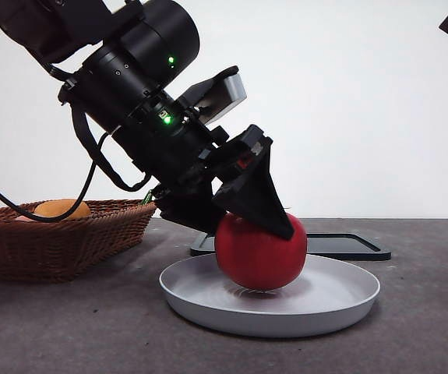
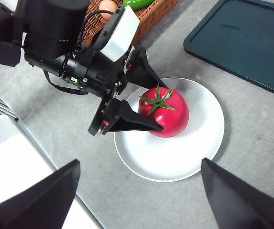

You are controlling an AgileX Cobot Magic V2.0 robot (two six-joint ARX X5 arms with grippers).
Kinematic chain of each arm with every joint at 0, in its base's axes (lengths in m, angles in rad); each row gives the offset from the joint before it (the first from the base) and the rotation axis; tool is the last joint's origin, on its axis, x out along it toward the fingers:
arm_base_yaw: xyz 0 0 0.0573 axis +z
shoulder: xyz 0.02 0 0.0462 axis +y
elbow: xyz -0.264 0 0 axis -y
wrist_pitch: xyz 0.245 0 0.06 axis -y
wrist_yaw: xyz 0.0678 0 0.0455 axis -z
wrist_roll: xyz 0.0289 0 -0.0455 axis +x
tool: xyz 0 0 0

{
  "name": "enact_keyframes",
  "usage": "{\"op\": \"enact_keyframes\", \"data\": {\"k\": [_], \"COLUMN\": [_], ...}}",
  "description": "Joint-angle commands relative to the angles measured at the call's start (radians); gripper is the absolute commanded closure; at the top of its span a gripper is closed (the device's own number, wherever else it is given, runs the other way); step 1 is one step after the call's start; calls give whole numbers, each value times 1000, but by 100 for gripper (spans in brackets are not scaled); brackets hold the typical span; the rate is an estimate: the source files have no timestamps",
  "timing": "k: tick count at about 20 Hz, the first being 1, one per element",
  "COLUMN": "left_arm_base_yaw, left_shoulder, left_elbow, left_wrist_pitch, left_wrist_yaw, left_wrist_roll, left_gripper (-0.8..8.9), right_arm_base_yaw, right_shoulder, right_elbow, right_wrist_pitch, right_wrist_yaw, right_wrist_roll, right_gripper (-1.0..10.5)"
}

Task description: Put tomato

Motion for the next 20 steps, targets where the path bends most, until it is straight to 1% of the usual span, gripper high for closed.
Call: {"op": "enact_keyframes", "data": {"k": [1, 2, 4, 7, 14, 18, 20], "left_arm_base_yaw": [-12, -12, -13, -14, -5, 8, 35], "left_shoulder": [16, 17, 17, 17, 6, -68, -130], "left_elbow": [21, 21, 21, 21, 53, 72, 76], "left_wrist_pitch": [-10, -15, -25, -24, -28, -34, -66], "left_wrist_yaw": [-3, -3, -3, -3, -3, -3, -3], "left_wrist_roll": [27, 28, 27, 22, -68, -72, -72], "left_gripper": [463, 438, 339, 336, 336, 336, 336], "right_arm_base_yaw": [6, 6, 6, 6, 6, 6, 6], "right_shoulder": [7, 7, 7, 7, 7, 7, 7], "right_elbow": [18, 18, 18, 18, 18, 18, 18], "right_wrist_pitch": [8, 8, 8, 7, 0, 0, 0], "right_wrist_yaw": [-2, -2, -2, -2, -3, -2, -2], "right_wrist_roll": [-3, -3, -3, -3, -3, -4, -3], "right_gripper": [543, 543, 543, 542, 542, 542, 542]}}
